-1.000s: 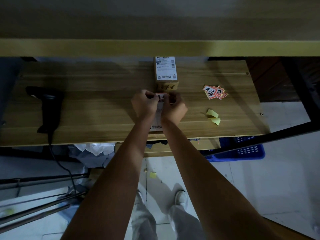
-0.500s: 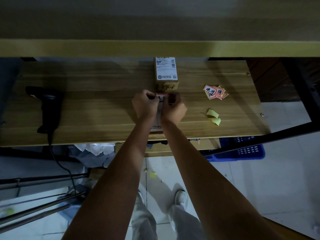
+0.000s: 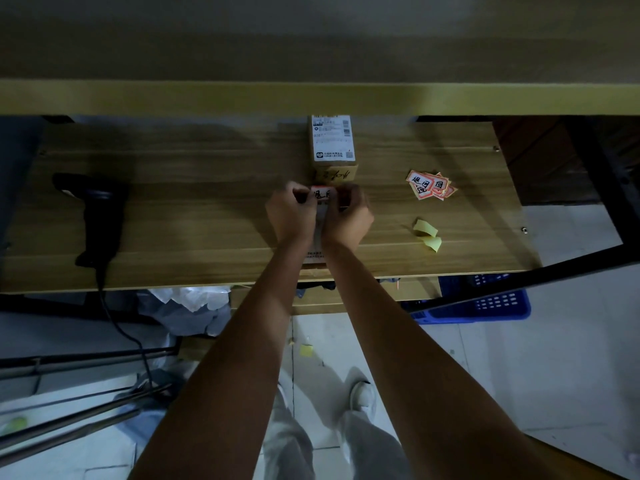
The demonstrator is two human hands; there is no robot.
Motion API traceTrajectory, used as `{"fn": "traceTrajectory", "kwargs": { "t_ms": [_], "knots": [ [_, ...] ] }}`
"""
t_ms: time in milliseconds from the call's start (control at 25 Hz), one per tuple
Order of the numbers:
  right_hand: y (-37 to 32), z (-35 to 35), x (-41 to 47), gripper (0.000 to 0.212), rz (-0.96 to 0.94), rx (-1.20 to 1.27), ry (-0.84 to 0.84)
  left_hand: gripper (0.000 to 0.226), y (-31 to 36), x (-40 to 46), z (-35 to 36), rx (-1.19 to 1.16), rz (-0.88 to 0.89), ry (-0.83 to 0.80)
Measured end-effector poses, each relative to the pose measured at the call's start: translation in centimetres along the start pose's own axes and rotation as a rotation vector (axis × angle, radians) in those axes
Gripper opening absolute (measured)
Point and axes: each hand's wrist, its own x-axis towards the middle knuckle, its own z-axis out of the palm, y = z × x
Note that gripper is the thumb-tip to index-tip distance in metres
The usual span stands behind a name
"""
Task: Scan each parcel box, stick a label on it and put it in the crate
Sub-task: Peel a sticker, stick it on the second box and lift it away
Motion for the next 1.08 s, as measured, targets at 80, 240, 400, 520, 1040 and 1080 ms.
{"fn": "traceTrajectory", "kwargs": {
  "t_ms": [80, 240, 400, 520, 1040, 1080],
  "knots": [
    [0.0, 0.0, 0.1, 0.011, 0.016, -0.009, -0.012, 0.016, 0.2, 0.0, 0.0, -0.002, -0.016, 0.009],
    [-0.1, 0.0, 0.1, 0.009, 0.022, -0.022, -0.014, 0.015, 0.5, 0.2, 0.1, 0.025, -0.015, 0.023],
    [-0.3, 0.1, 0.1, 0.013, 0.036, -0.008, -0.033, 0.013, 0.4, 0.1, 0.4, 0.088, 0.018, 0.027],
    [-0.2, 0.3, 0.5, 0.027, 0.17, -0.016, -0.082, 0.023, -0.1, 0.3, 1.0, 0.157, 0.043, 0.036],
    [-0.6, 0.8, -4.0, 0.033, 0.358, 0.096, -0.311, 0.067, -5.5, -1.0, -1.9, 0.262, -0.218, -0.055],
    [-0.7, 0.7, -3.9, 0.031, 0.356, 0.095, -0.294, 0.066, -5.4, -0.9, -1.8, 0.252, -0.224, -0.066]
  ]
}}
